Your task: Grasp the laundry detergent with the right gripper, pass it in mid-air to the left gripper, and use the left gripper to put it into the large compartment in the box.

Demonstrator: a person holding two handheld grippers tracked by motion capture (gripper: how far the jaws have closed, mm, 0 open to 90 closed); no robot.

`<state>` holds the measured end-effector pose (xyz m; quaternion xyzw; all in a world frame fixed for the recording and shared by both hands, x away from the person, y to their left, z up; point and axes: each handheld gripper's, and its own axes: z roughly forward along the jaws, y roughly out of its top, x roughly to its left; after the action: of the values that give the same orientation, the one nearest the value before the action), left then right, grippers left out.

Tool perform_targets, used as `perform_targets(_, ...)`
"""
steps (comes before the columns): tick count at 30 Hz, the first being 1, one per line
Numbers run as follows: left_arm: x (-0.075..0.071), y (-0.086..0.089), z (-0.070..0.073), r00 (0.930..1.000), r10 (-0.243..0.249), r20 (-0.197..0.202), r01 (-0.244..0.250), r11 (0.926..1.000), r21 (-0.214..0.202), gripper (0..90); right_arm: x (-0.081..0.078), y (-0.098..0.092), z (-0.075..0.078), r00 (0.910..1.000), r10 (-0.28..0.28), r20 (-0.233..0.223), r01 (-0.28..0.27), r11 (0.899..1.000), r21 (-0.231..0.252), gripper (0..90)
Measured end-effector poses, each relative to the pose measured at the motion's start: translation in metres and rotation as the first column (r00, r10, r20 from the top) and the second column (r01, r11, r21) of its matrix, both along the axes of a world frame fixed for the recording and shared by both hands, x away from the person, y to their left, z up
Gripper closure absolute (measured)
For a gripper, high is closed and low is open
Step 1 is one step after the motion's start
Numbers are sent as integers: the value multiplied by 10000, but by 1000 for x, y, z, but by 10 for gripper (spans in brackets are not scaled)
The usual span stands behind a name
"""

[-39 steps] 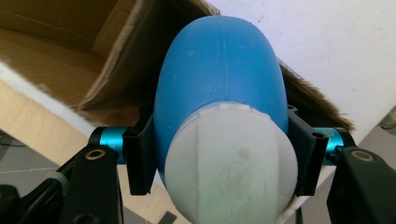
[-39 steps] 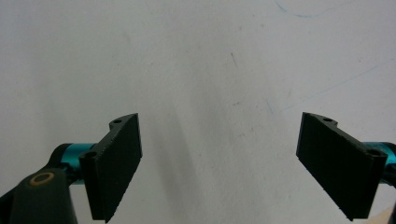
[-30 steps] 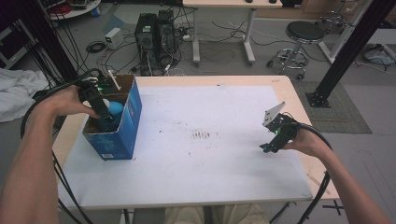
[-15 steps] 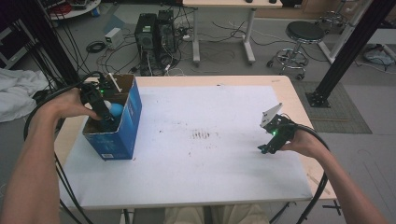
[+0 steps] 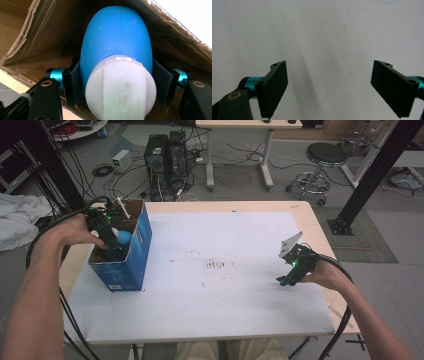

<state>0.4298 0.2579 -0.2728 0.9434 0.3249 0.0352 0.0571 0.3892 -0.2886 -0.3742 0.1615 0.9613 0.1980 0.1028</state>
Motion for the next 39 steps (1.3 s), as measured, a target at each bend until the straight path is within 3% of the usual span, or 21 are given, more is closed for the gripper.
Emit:
perform_targets(10,0,-2,3,9999,61,-81,-59,9998,212,282,0,0,0,10000,16,-26,-16,10000,-16,135)
perform_targets(19,-4,-3,17,10000,72,21,-73,9995,310,254,0,2,-1,10000,19,-35,-20,10000,-43,135)
perform_targets(30,-5,-8,42,9985,25,555,-57,9983,581,223,0,3,-1,9999,115,-18,-115,9999,-15,135)
perform_targets(39,-11,-28,68,9917,-585,1143,499,9958,768,205,-1,1,-1,10000,28,-44,-28,10000,-53,135)
